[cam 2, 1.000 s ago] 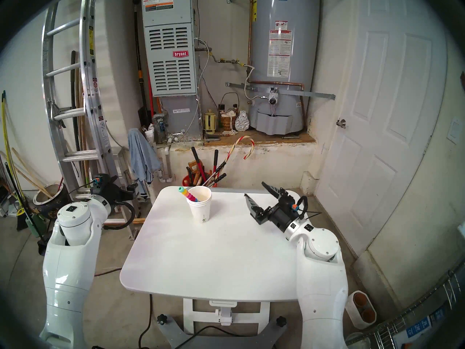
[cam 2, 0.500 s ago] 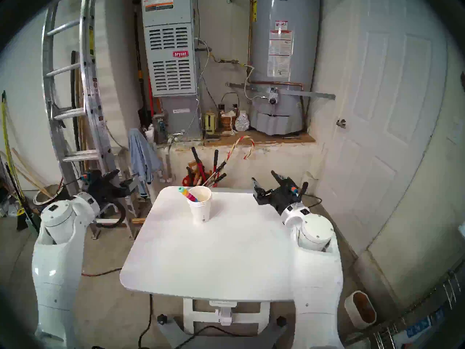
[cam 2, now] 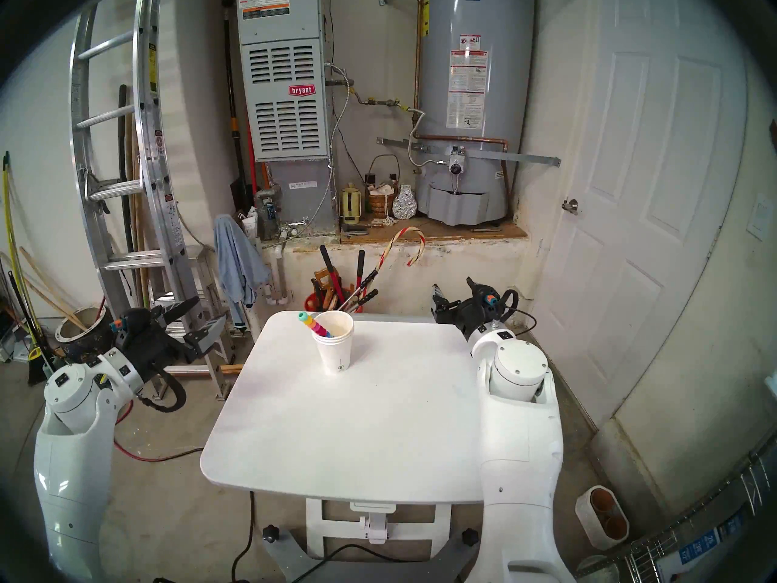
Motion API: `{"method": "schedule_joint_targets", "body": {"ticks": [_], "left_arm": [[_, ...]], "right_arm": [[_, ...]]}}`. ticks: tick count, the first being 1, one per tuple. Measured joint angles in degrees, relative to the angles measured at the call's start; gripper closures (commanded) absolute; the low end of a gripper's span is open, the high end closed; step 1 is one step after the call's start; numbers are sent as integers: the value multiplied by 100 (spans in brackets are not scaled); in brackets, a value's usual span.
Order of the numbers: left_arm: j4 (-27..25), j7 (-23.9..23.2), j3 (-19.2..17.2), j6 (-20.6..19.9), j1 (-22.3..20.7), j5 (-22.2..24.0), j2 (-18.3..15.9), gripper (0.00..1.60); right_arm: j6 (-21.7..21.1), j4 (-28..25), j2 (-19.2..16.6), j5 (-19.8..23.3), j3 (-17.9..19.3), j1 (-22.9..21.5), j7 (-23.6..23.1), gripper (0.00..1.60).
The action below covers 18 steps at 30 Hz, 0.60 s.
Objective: Switch the marker to another color
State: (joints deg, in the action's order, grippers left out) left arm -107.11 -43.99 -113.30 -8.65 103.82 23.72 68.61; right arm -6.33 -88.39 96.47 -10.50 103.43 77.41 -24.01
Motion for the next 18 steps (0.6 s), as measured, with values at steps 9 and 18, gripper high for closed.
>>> {"method": "schedule_joint_targets", "body": {"ticks": [9,18], "left_arm": [[84,-894,127,773,226,144,-35,0],[595,-1610,427,1526,64,229,-50,0]], "right_arm": [[-92,-31,36,64,-39,-34,139,0],[-79,-226,-3,179,-113,83,85,0]]}}
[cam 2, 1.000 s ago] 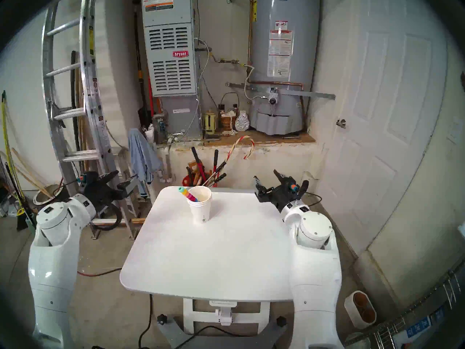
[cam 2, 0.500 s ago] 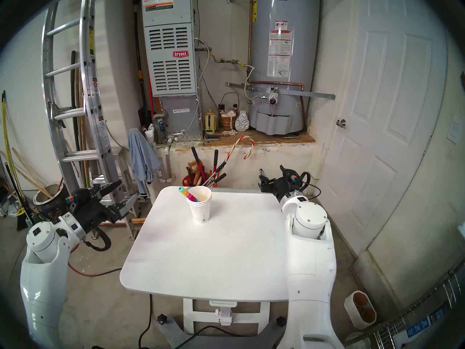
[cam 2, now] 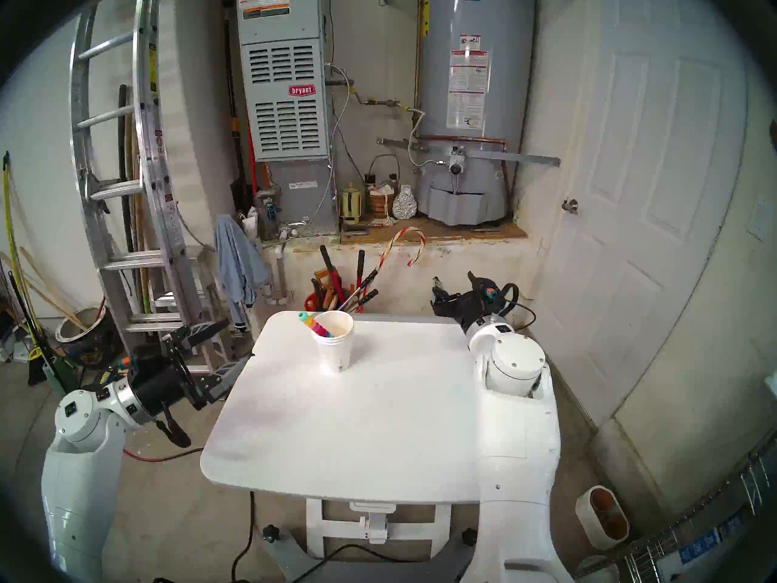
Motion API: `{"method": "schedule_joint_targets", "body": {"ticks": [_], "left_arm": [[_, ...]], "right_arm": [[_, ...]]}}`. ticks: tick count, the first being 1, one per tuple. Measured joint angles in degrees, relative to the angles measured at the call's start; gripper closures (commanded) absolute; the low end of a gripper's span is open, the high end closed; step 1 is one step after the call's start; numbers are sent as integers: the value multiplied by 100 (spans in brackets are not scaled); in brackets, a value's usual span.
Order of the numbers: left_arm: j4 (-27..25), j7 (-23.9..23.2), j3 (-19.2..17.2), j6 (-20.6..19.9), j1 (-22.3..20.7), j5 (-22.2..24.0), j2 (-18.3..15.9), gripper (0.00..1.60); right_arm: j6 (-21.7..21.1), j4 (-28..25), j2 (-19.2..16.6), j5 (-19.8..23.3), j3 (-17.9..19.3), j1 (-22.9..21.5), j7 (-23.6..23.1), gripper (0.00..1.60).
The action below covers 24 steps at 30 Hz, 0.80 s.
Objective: Switch the marker to another color
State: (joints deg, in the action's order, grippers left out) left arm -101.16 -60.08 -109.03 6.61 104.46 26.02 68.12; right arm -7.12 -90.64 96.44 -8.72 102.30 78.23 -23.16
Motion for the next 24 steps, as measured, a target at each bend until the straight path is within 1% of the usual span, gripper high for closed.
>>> {"method": "schedule_joint_targets", "body": {"ticks": [1,4,6,9,10,13,19,24], "left_arm": [[79,-47,76,74,-66,1,0,0],[169,-85,177,130,-158,1,1,0],[285,-124,332,186,-313,-6,3,0],[348,-136,432,205,-412,-16,5,0],[405,-142,528,213,-511,-25,10,0],[498,-141,668,219,-661,-61,16,0],[787,-8,1053,217,-1047,-301,75,0],[1020,97,1275,199,-1314,-439,141,0]], "right_arm": [[1,-40,-19,14,-7,39,-25,0],[2,-85,-43,35,-11,90,-53,0],[2,-143,-75,62,-14,163,-90,0],[2,-172,-92,75,-15,201,-108,0],[2,-197,-107,87,-15,234,-125,0],[3,-227,-128,105,-17,277,-147,0],[4,-307,-168,143,-15,354,-193,0],[4,-354,-190,161,-6,384,-220,0]]}}
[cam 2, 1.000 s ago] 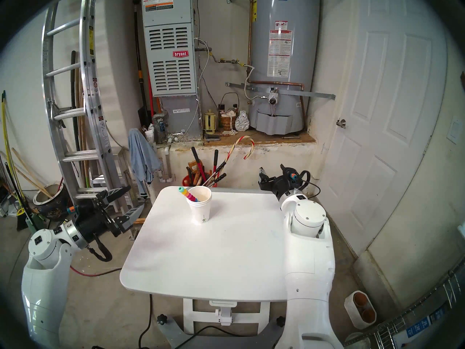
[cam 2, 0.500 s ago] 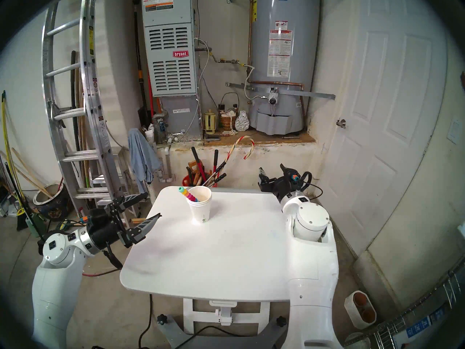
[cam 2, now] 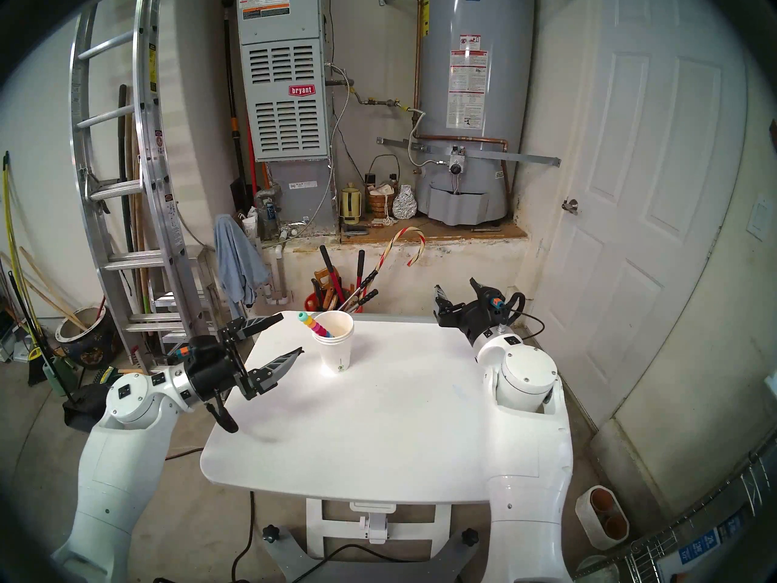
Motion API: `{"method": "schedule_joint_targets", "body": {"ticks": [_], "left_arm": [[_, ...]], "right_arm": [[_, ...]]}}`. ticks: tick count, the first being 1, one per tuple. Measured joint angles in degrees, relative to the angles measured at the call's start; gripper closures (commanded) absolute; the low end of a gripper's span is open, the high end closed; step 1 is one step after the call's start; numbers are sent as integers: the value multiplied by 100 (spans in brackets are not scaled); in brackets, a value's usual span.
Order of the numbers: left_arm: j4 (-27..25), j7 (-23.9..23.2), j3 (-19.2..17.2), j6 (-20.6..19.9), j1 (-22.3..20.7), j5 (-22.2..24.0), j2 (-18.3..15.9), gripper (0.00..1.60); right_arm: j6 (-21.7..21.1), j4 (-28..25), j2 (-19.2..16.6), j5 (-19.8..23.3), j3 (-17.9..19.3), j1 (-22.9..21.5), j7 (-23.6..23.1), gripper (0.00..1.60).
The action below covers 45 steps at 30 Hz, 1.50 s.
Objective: Switch the marker to another color
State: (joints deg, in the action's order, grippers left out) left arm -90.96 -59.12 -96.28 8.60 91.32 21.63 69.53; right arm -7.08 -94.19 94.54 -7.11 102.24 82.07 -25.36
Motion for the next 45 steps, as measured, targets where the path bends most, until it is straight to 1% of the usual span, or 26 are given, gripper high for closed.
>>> {"method": "schedule_joint_targets", "body": {"ticks": [9,23,26,27,28,29,30,31,32,33,34,35,36,37,39,40,41,42,43,44,45], "left_arm": [[322,128,258,-69,-400,-154,117,0],[470,178,449,-86,-685,-149,199,0],[490,186,471,-86,-717,-150,202,8],[496,189,474,-86,-723,-151,203,8],[502,191,476,-86,-730,-152,203,50],[520,196,482,-86,-743,-154,203,55],[529,198,485,-86,-749,-155,203,55],[538,201,488,-86,-755,-156,203,50],[561,206,495,-86,-770,-159,203,30],[582,213,502,-86,-782,-163,203,38],[593,217,506,-86,-788,-164,203,38],[603,220,510,-86,-795,-165,203,45],[622,223,519,-86,-805,-168,203,42],[636,225,526,-86,-814,-171,203,46],[654,228,536,-86,-824,-174,203,48],[674,231,547,-86,-837,-180,203,62],[692,234,559,-84,-848,-185,203,67],[697,234,562,-84,-851,-187,203,67],[702,234,565,-84,-854,-188,203,78],[712,234,571,-83,-861,-190,203,80],[720,235,576,-82,-866,-191,203,89]], "right_arm": [[1,-43,-29,18,18,35,-49,0],[7,-45,-38,27,58,67,-86,0],[10,-45,-38,31,73,73,-91,0],[11,-45,-38,32,76,74,-92,0],[11,-45,-38,33,79,75,-92,0],[13,-45,-38,35,84,77,-94,0],[13,-45,-38,36,86,77,-95,0],[14,-45,-38,37,88,78,-96,0],[15,-45,-38,40,92,79,-99,0],[15,-44,-38,41,96,81,-103,0],[16,-44,-38,42,98,81,-104,0],[16,-44,-38,43,99,82,-106,0],[16,-44,-38,43,102,83,-108,0],[17,-44,-38,44,103,84,-111,0],[18,-44,-38,45,106,86,-113,0],[19,-44,-38,46,110,87,-117,0],[20,-44,-38,47,116,90,-121,0],[20,-44,-38,47,118,91,-121,0],[20,-44,-38,48,120,91,-122,0],[21,-44,-38,49,125,93,-124,0],[21,-44,-38,50,130,95,-125,0]]}}
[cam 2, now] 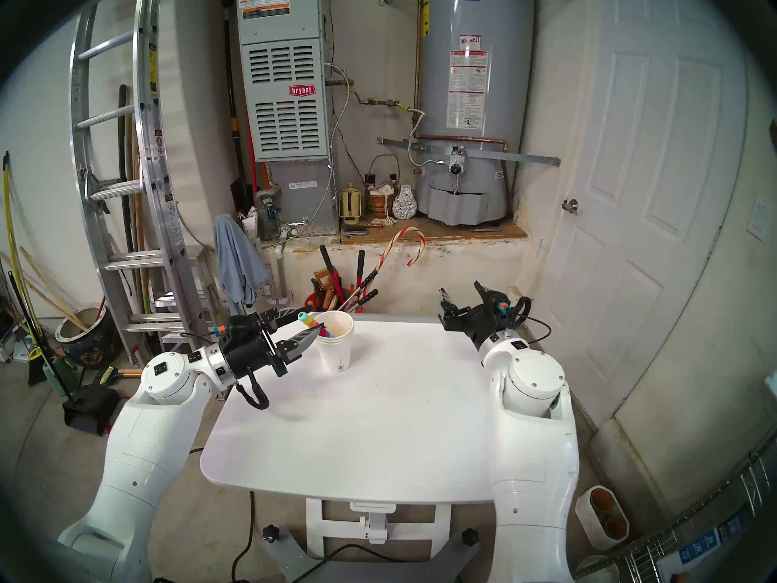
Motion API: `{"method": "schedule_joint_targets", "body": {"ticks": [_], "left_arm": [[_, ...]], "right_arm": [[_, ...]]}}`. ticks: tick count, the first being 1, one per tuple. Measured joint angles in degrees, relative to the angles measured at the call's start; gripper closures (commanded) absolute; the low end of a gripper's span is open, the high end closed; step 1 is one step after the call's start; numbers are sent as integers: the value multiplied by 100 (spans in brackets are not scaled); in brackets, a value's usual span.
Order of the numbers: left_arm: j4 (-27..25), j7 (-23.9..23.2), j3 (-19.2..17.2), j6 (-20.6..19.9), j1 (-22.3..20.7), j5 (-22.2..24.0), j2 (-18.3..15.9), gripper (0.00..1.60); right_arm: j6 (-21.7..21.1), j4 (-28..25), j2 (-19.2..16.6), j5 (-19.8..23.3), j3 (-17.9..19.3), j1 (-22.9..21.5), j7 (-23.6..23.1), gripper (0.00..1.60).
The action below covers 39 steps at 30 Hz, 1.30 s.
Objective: Switch the marker to another color
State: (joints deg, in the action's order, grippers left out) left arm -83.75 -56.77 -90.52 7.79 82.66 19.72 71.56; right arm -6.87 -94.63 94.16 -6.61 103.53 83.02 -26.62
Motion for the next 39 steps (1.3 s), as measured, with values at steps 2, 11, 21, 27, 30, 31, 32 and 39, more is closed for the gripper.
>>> {"method": "schedule_joint_targets", "body": {"ticks": [2,11,21,27,30,31,32,39], "left_arm": [[17,0,14,2,-14,-3,0,98],[40,3,52,7,-54,-13,2,124],[14,125,45,-28,-76,-8,68,160],[-55,252,12,-102,-81,11,146,160],[-97,373,-17,-152,-93,32,220,160],[-118,432,-28,-185,-104,42,260,160],[-131,466,-33,-204,-112,46,282,160],[-314,597,-89,-359,-185,120,386,160]], "right_arm": [[1,0,0,3,15,5,-5,0],[7,-6,0,14,72,31,-27,0],[24,-6,0,18,93,48,-54,0],[52,-6,0,19,100,58,-70,0],[77,-6,-2,19,100,62,-82,0],[89,-6,-3,19,101,63,-90,0],[95,-6,-3,18,102,63,-94,0],[110,-22,-3,15,102,63,-108,0]]}}
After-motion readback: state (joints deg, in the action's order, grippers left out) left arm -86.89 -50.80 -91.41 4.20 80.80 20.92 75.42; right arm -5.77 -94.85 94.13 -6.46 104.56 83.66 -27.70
